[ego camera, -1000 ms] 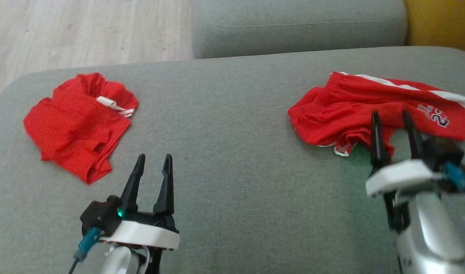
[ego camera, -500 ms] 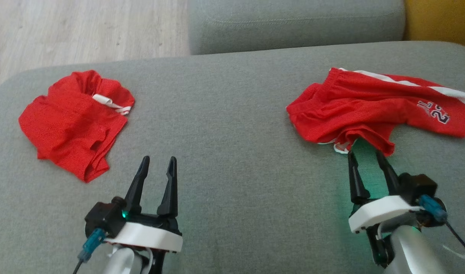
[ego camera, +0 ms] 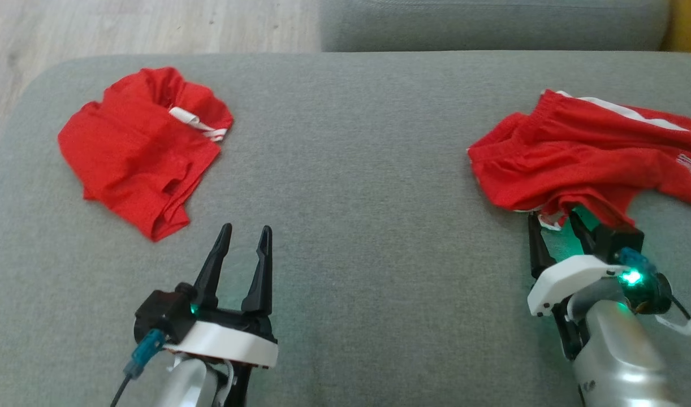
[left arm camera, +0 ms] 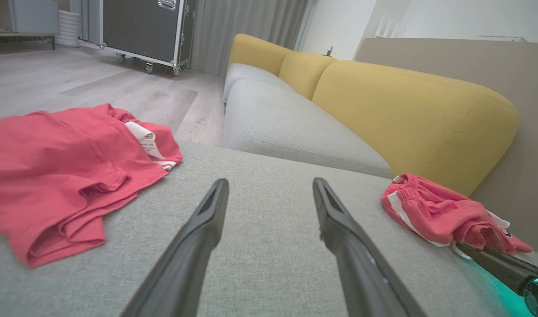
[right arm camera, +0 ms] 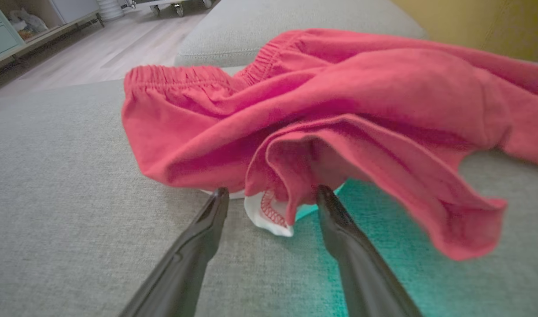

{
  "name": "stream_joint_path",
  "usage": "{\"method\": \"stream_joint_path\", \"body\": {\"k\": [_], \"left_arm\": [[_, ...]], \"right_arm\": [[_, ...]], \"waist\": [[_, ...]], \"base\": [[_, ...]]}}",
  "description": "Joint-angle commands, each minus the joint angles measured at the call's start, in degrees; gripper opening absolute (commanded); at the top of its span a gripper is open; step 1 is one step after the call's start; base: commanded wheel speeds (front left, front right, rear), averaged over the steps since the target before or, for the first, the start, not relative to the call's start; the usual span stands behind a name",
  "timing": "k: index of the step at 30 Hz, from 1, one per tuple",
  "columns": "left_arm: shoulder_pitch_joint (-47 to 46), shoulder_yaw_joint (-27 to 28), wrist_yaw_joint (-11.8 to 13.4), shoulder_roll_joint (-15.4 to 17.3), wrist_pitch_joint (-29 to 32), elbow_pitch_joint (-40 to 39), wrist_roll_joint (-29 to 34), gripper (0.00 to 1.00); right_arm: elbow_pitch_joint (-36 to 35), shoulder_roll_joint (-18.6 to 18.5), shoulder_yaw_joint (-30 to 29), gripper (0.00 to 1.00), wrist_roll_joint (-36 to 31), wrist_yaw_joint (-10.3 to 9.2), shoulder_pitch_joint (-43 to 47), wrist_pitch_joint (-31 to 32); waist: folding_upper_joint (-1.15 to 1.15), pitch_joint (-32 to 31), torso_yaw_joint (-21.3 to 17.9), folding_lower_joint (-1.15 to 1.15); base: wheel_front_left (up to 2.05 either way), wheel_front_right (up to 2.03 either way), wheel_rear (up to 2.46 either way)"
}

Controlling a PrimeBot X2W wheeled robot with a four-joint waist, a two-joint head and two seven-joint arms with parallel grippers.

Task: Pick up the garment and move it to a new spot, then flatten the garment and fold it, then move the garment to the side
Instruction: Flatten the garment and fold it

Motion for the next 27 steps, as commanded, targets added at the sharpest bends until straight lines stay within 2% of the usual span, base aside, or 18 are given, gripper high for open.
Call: {"method": "stream_joint_path", "body": {"k": [1,3,4,5,6,12,22,27], "left_arm": [[-2.4,1.28,0.09,0.29,-0.55,-1.41,0.31,1.0],[-2.43,1.28,0.09,0.33,-0.55,-1.38,0.29,1.0],[-2.42,1.32,0.09,0.36,-0.55,-1.38,0.27,1.0],[-2.41,1.39,0.09,0.42,-0.55,-1.38,0.25,1.0],[-2.38,1.49,0.09,0.46,-0.55,-1.38,0.24,1.0],[-2.13,2.46,0.09,0.63,-0.55,-1.27,0.43,1.0],[-0.36,3.49,0.09,0.47,-0.55,-1.69,0.09,1.0],[0.5,3.56,0.09,0.31,-0.55,-1.66,0.11,1.0]], "right_arm": [[0.91,-0.09,0.34,1.0,-1.11,0.22,-2.83,-0.45],[3.33,-0.09,-0.63,1.0,-2.03,0.22,-4.05,-0.58],[4.46,-0.09,-1.01,0.86,-2.3,0.22,-4.63,-0.68],[5.5,-0.09,-1.35,0.38,-2.55,0.22,-5.14,-0.79],[6.43,-0.09,-1.59,0.0,-2.77,0.22,-5.59,-0.91],[9.09,-0.08,-3.93,0.0,-1.65,0.22,-6.8,-1.71],[5.04,-0.08,-6.83,0.0,3.37,0.22,-2.87,-1.95],[3.65,-0.08,-9.88,0.0,5.12,0.22,-1.19,-1.21]], "waist": [[0.0,0.48,0.82,-0.01],[0.0,0.6,1.05,-0.01],[0.0,0.64,1.09,-0.01],[0.0,0.66,1.05,-0.01],[0.0,0.64,0.95,-0.01],[0.0,-0.25,-1.19,-0.01],[0.0,-3.4,-7.6,-0.01],[0.0,-4.91,-9.64,-0.01]], "base": [[0.0,0.0,0.0],[0.0,0.0,0.0],[0.0,0.0,0.0],[0.0,0.0,0.0],[0.0,0.0,0.0],[0.0,0.0,0.0],[0.0,0.0,0.0],[0.0,0.0,0.0]]}}
